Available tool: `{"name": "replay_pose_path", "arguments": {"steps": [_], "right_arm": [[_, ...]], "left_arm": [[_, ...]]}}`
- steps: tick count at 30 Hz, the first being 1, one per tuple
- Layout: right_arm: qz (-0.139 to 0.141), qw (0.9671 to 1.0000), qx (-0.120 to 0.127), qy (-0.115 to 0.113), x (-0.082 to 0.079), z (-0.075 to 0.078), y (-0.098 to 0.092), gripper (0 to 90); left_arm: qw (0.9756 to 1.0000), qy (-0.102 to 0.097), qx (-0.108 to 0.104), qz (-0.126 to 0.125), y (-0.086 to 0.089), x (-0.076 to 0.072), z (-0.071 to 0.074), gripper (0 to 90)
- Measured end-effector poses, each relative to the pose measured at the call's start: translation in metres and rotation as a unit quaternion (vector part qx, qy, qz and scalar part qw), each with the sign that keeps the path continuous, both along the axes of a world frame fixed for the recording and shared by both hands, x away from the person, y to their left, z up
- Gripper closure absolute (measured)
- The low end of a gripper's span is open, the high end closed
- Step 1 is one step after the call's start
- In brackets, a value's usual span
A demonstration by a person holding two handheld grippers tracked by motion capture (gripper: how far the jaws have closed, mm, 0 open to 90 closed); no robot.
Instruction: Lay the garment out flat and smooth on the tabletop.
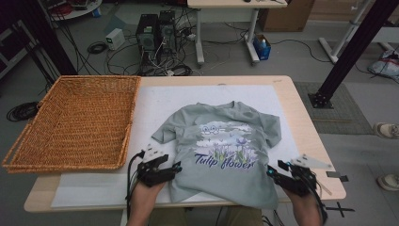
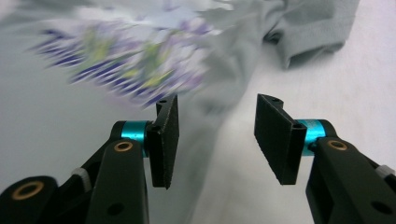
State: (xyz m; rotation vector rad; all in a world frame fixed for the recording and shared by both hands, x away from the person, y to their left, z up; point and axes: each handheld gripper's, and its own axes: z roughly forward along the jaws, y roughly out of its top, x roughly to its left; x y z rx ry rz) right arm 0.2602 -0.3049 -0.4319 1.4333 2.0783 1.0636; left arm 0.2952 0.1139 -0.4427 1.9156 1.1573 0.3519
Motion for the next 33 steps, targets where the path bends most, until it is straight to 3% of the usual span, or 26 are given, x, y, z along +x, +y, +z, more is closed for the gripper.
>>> {"name": "replay_pose_path", "arguments": {"steps": [2,3,4,5,6,8,10,12,14,15,16,17,19,20,21,23,25,27,30,31,32,33], "right_arm": [[0.004,0.9997,-0.015,0.02,0.024,-0.009,0.01,48.2],[0.004,0.9997,-0.015,0.02,0.024,-0.009,0.01,48.2],[0.011,0.9992,-0.022,0.033,0.041,-0.014,0.017,67.3],[0.014,0.9989,-0.033,0.032,0.047,-0.014,0.02,80.3],[0.021,0.9986,-0.038,0.031,0.052,-0.014,0.021,84.1],[0.027,0.998,-0.052,0.023,0.07,-0.011,0.026,85.6],[0.015,0.9986,-0.05,0.009,0.09,-0.011,0.027,85.7],[0.005,0.9987,-0.049,-0.011,0.11,-0.012,0.027,85.3],[0.001,0.9977,-0.059,-0.034,0.127,-0.013,0.032,85.0],[0.001,0.9966,-0.066,-0.051,0.133,-0.013,0.035,84.6],[0.001,0.9966,-0.066,-0.051,0.133,-0.013,0.035,84.6],[-0.005,0.9935,-0.086,-0.074,0.144,-0.014,0.04,84.4],[-0.007,0.992,-0.102,-0.074,0.15,-0.018,0.043,81.7],[-0.007,0.992,-0.102,-0.074,0.15,-0.018,0.043,81.7],[-0.01,0.9918,-0.103,-0.074,0.149,-0.018,0.043,73.7],[-0.018,0.9922,-0.101,-0.071,0.143,-0.013,0.04,63.7],[-0.024,0.9931,-0.088,-0.074,0.13,-0.006,0.032,56.7],[-0.036,0.9958,-0.047,-0.07,0.111,0.0,0.019,52.0],[-0.033,0.9975,-0.014,-0.062,0.076,-0.001,0.001,47.7],[-0.031,0.9981,-0.005,-0.053,0.065,-0.003,-0.004,47.4],[-0.031,0.9981,-0.005,-0.053,0.065,-0.003,-0.004,47.4],[-0.033,0.9988,0.013,-0.033,0.043,-0.008,-0.012,47.4]], "left_arm": [[0.9995,0.028,0.014,0.005,-0.009,0.019,-0.007,39.4],[0.9995,0.028,0.014,0.005,-0.009,0.019,-0.007,40.8],[0.9996,0.026,0.012,0.001,-0.009,0.028,-0.004,54.2],[0.9993,0.032,0.017,0.002,-0.009,0.031,-0.004,73.5],[0.9994,0.026,0.024,0.005,-0.008,0.036,-0.004,82.9],[0.9992,0.017,0.018,0.03,-0.002,0.047,-0.005,83.7],[0.9982,0.01,0.008,0.058,0.004,0.061,-0.005,84.0],[0.998,0.005,0.003,0.063,0.006,0.068,-0.004,83.9],[0.9973,-0.012,0.018,0.07,0.003,0.088,-0.003,83.9],[0.9971,-0.013,0.024,0.07,0.002,0.093,-0.003,83.9],[0.9971,-0.013,0.024,0.07,0.002,0.093,-0.003,83.9],[0.9964,-0.021,0.028,0.077,0.001,0.105,-0.003,83.9],[0.9962,-0.017,0.017,0.083,0.001,0.111,-0.003,83.6],[0.9962,-0.017,0.017,0.083,0.001,0.111,-0.003,82.3],[0.9962,-0.017,0.026,0.081,0.0,0.109,-0.003,76.9],[0.9967,-0.004,0.021,0.079,0.002,0.104,-0.001,60.1],[0.9969,-0.013,0.02,0.075,0.003,0.09,0.005,50.8],[0.9971,-0.026,0.015,0.071,0.005,0.07,0.008,46.6],[0.998,-0.03,0.017,0.053,0.009,0.039,0.005,43.1],[0.9983,-0.027,0.011,0.049,0.012,0.029,0.001,42.8],[0.9983,-0.027,0.011,0.049,0.012,0.029,0.001,42.8],[0.9989,-0.008,-0.002,0.047,0.014,0.013,-0.008,42.8]]}}
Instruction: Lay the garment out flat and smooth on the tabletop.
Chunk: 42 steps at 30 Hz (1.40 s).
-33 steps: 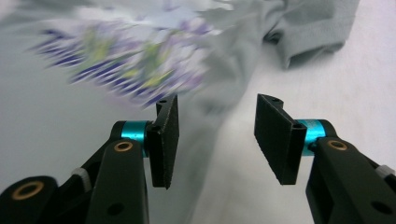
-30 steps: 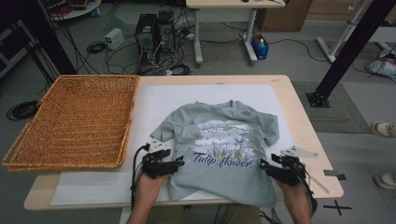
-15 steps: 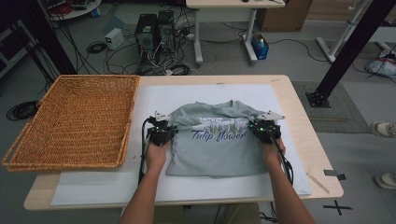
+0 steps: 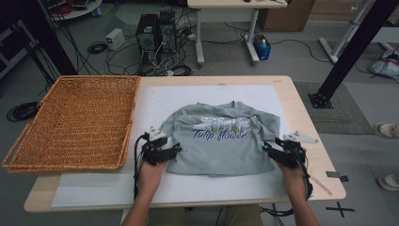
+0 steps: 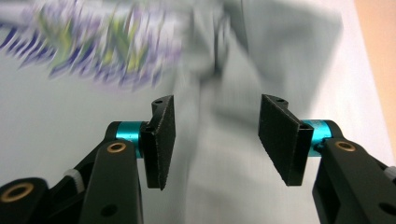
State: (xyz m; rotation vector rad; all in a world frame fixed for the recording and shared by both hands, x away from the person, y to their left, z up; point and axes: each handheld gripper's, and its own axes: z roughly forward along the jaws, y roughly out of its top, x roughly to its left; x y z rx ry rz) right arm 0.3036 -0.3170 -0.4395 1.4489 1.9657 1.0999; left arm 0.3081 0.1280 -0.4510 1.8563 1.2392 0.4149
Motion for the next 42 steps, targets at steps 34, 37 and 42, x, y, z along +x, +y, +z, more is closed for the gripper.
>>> {"name": "replay_pose_path", "arguments": {"steps": [34,37,42], "right_arm": [[0.029,0.9992,-0.023,-0.015,-0.117,0.008,0.008,55.7],[0.023,0.9996,-0.018,0.008,-0.075,0.007,0.022,53.1],[0.006,0.9974,-0.041,0.059,-0.036,-0.011,0.039,59.9]], "left_arm": [[0.9995,-0.028,0.005,-0.012,0.008,-0.068,0.012,45.4],[0.9998,-0.012,-0.005,-0.013,-0.01,-0.037,0.015,45.3],[0.9985,0.006,0.05,0.024,-0.027,-0.021,0.001,56.9]]}}
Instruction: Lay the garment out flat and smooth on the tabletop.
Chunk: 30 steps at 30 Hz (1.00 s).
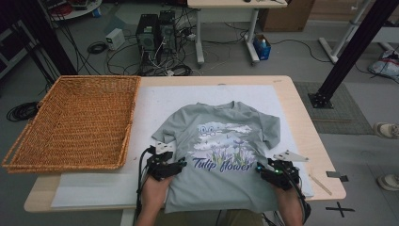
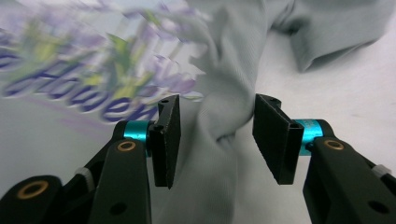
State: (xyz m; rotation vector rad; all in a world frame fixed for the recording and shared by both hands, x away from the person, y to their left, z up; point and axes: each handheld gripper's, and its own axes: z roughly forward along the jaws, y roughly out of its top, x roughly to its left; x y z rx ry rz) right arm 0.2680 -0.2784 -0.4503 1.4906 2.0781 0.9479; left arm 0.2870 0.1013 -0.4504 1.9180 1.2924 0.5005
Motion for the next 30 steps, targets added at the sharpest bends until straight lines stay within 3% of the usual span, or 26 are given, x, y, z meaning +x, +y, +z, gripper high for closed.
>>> {"name": "replay_pose_path", "arguments": {"steps": [1,2,4,5,10,12,14,16,18,20,21,22,24,25,26,28,30], "right_arm": [[-0.005,0.9999,-0.003,-0.015,-0.003,-0.002,-0.001,67.2],[-0.001,0.9999,0.003,-0.016,-0.005,-0.002,-0.003,76.1],[0.014,0.9997,0.004,-0.021,-0.013,-0.003,-0.006,84.7],[0.014,0.9997,0.004,-0.021,-0.013,-0.003,-0.006,84.7],[0.037,0.9989,0.021,-0.02,-0.058,-0.003,-0.011,85.1],[0.044,0.9986,0.022,-0.019,-0.072,-0.003,-0.013,84.6],[0.05,0.9981,0.033,-0.015,-0.083,-0.002,-0.013,78.8],[0.048,0.9975,0.044,-0.026,-0.082,0.004,-0.013,69.3],[0.035,0.9973,0.042,-0.049,-0.072,0.013,-0.016,62.6],[-0.004,0.9964,0.042,-0.073,-0.055,0.021,-0.024,57.4],[-0.004,0.9964,0.042,-0.073,-0.055,0.021,-0.024,57.4],[-0.051,0.9937,0.055,-0.083,-0.03,0.024,-0.038,54.8],[-0.094,0.9897,0.077,-0.077,-0.006,0.023,-0.053,53.2],[-0.094,0.9897,0.077,-0.077,-0.006,0.023,-0.053,53.2],[-0.128,0.986,0.091,-0.056,0.024,0.021,-0.069,53.2],[-0.13,0.9874,0.087,-0.022,0.049,0.016,-0.072,54.6],[-0.105,0.9923,0.065,0.001,0.065,0.011,-0.064,59.9]], "left_arm": [[1.0,-0.007,-0.006,0.004,0.004,-0.003,-0.002,67.7],[0.9998,0.0,-0.022,0.0,0.009,-0.004,-0.002,78.5],[0.9996,0.005,-0.026,-0.008,0.012,-0.007,-0.001,84.4],[0.9997,0.001,-0.019,-0.013,0.012,-0.011,-0.002,84.4],[0.999,-0.008,-0.024,-0.038,0.013,-0.063,-0.002,84.9],[0.9989,-0.011,-0.024,-0.04,0.017,-0.077,-0.002,84.8],[0.9986,-0.013,-0.032,-0.039,0.02,-0.078,0.0,83.1],[0.9991,-0.026,-0.026,-0.023,0.02,-0.07,0.005,68.3],[0.9987,-0.038,-0.028,-0.017,0.022,-0.057,0.011,59.6],[0.9983,-0.054,-0.021,-0.004,0.023,-0.042,0.016,53.6],[0.9983,-0.054,-0.021,-0.004,0.023,-0.042,0.016,49.5],[0.9977,-0.065,-0.017,0.009,0.023,-0.024,0.021,47.5],[0.9975,-0.068,-0.01,0.02,0.025,-0.004,0.025,45.2],[0.9975,-0.068,-0.01,0.02,0.025,-0.004,0.025,44.6],[0.9977,-0.059,-0.003,0.035,0.027,0.016,0.026,44.1],[0.9974,-0.05,0.003,0.052,0.029,0.034,0.024,44.1],[0.9968,-0.045,0.009,0.065,0.031,0.046,0.02,44.1]]}}
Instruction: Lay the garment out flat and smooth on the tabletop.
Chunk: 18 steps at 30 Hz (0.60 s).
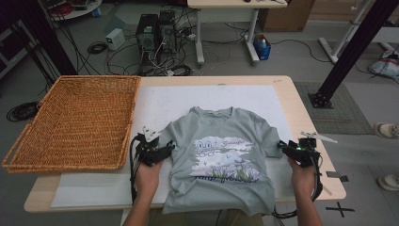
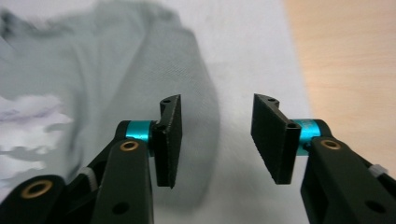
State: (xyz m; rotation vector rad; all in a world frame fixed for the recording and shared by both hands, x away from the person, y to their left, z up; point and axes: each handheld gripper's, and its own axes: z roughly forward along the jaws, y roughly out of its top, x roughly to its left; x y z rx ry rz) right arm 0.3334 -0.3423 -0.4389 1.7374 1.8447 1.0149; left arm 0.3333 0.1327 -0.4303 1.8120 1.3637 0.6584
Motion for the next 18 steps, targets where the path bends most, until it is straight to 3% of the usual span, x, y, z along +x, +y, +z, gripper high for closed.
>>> {"name": "replay_pose_path", "arguments": {"steps": [3,4,5,6,7,8,9,10,12,13,15,16,18], "right_arm": [[0.051,0.9964,-0.068,0.008,0.005,-0.007,0.022,76.5],[0.053,0.9941,-0.094,-0.004,0.002,-0.008,0.025,88.2],[0.056,0.9941,-0.093,-0.004,-0.001,-0.007,0.024,89.8],[0.053,0.9941,-0.095,-0.001,-0.003,-0.006,0.022,90.0],[0.031,0.9923,-0.119,-0.015,-0.013,-0.001,0.018,90.0],[0.012,0.9922,-0.121,-0.027,-0.024,0.003,0.011,90.0],[0.012,0.9922,-0.121,-0.027,-0.024,0.003,0.011,90.0],[-0.014,0.9888,-0.144,-0.033,-0.043,0.007,0.001,90.0],[-0.001,0.9909,-0.133,-0.017,-0.052,0.007,-0.002,85.2],[0.024,0.9939,-0.107,-0.013,-0.055,0.008,-0.002,80.7],[0.033,0.9976,-0.038,-0.048,-0.062,0.012,-0.009,71.9],[0.003,0.9978,-0.005,-0.067,-0.064,0.016,-0.019,69.7],[-0.037,0.9965,0.001,-0.075,-0.059,0.021,-0.034,68.3]], "left_arm": [[0.9998,0.014,0.004,0.01,0.002,0.01,-0.008,44.2],[0.9997,0.02,0.007,0.012,0.002,0.012,-0.01,44.2],[0.9997,0.02,0.007,0.012,0.002,0.012,-0.01,44.2],[0.9997,0.023,0.01,0.008,0.002,0.013,-0.013,44.2],[0.9997,0.021,0.013,0.006,0.001,0.013,-0.013,44.2],[0.9998,0.018,0.012,0.004,0.0,0.013,-0.012,44.2],[0.9998,0.018,0.012,0.004,0.0,0.013,-0.012,44.2],[0.9998,0.011,0.015,0.001,0.0,0.012,-0.011,44.2],[0.9998,0.012,0.017,0.003,0.0,0.014,-0.012,44.2],[0.9997,0.016,0.017,0.006,0.0,0.015,-0.014,44.2],[0.9995,0.023,0.019,0.011,0.001,0.016,-0.015,44.0],[0.9994,0.023,0.022,0.013,0.001,0.017,-0.016,44.0],[0.9989,0.034,0.028,0.013,0.002,0.019,-0.018,44.3]]}}
